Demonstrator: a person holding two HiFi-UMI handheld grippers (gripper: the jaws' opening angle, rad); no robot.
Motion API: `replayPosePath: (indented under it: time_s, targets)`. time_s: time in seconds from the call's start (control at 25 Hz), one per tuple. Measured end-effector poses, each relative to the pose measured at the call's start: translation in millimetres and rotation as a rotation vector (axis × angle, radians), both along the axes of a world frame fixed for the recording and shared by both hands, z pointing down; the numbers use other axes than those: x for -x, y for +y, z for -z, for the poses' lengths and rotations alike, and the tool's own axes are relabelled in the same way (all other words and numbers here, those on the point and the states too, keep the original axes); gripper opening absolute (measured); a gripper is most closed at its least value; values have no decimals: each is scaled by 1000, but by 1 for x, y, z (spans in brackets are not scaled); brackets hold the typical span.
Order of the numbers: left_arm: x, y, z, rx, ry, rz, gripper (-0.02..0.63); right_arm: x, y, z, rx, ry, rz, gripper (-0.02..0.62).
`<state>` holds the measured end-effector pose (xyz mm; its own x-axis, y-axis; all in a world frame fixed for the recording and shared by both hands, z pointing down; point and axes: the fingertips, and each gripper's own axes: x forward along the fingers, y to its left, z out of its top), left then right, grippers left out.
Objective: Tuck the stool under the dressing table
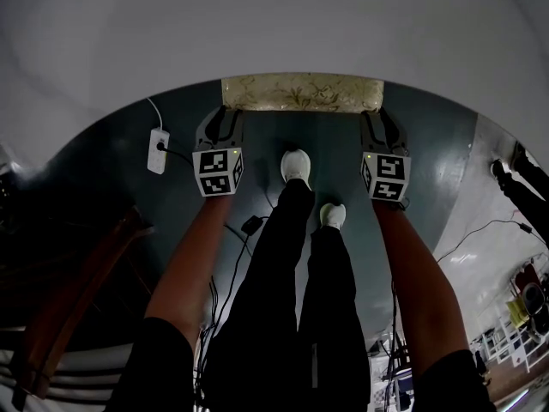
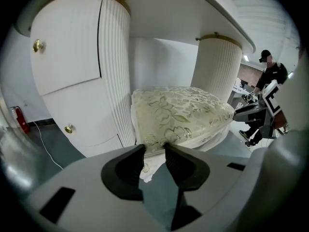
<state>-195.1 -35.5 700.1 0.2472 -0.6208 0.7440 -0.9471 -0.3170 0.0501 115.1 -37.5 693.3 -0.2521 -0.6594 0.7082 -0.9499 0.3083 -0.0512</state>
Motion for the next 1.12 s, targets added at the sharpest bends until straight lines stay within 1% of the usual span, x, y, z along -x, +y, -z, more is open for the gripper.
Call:
replayPosePath:
  time_s: [0.12, 0.4, 0.6, 0.8, 1.12]
  targets:
    - [3, 1, 1, 4, -4, -5, 141, 2, 1, 1, -3, -4, 10, 158]
    - [4, 1, 2, 1, -5, 26, 141, 4, 1, 2, -4, -19, 28, 158]
    - [-2, 2, -1, 17, -19, 18, 141, -2, -6, -1, 4, -18, 31, 158]
    - [-6, 2, -5, 4, -5, 43, 143, -6, -17, -4, -14, -10, 51, 158]
    - [-6, 0, -5, -15, -31, 71, 144, -5, -18, -3, -30, -19, 66, 158]
